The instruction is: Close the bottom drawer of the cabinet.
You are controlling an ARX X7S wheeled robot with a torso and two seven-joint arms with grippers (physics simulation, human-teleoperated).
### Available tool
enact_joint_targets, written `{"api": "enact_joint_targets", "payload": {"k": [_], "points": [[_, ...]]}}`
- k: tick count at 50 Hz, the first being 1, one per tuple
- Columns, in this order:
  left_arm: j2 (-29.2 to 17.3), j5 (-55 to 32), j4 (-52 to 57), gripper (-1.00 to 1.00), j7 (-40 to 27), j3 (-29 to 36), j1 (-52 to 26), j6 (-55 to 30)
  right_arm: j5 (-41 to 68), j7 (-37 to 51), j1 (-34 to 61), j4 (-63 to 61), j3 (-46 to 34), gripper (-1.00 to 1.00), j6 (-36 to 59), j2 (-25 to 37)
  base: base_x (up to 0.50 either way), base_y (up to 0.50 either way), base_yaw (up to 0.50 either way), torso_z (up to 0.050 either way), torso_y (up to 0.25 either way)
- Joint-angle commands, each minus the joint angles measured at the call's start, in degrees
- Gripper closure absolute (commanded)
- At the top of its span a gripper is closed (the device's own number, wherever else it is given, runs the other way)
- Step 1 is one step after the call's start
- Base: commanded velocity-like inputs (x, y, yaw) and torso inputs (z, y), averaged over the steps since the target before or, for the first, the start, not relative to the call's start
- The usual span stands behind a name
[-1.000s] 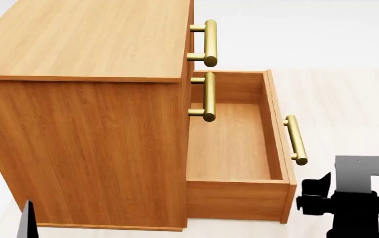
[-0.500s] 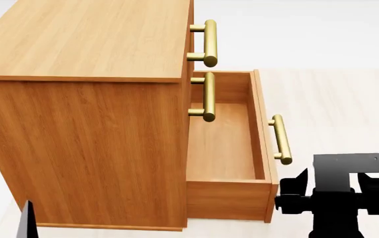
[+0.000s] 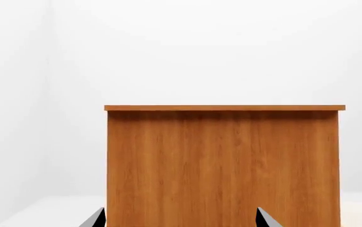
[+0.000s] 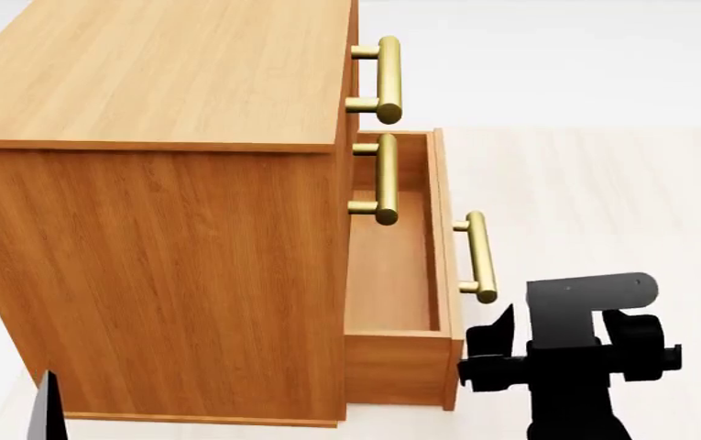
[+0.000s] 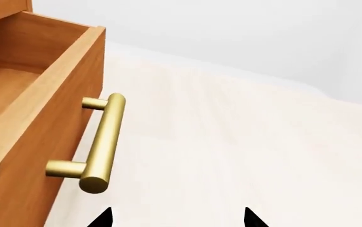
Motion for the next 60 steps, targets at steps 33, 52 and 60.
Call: {"api": "enact_joint_targets", "payload": {"k": [33, 52, 60], "points": [[-0.61, -0.47, 0.08, -1.0, -0.68, 0.25, -0.19, -0.01, 10.64, -18.11, -1.76, -4.37, -3.38, -1.0, 2.37, -2.8, 0.0, 0.0, 0.0, 0.0, 0.0], [-1.07, -1.0, 0.43, -1.0, -1.01, -0.07, -0.15, 0.01, 16.28, -27.4, -1.63, -5.14, -4.18, -1.0, 3.3, -4.24, 0.0, 0.0, 0.0, 0.0, 0.0], [-1.21, -1.25, 0.45, -1.0, -1.18, -0.25, -0.04, 0.21, 16.76, -29.53, -1.98, -6.28, -5.37, -1.0, 3.35, -4.31, 0.0, 0.0, 0.0, 0.0, 0.0]]}}
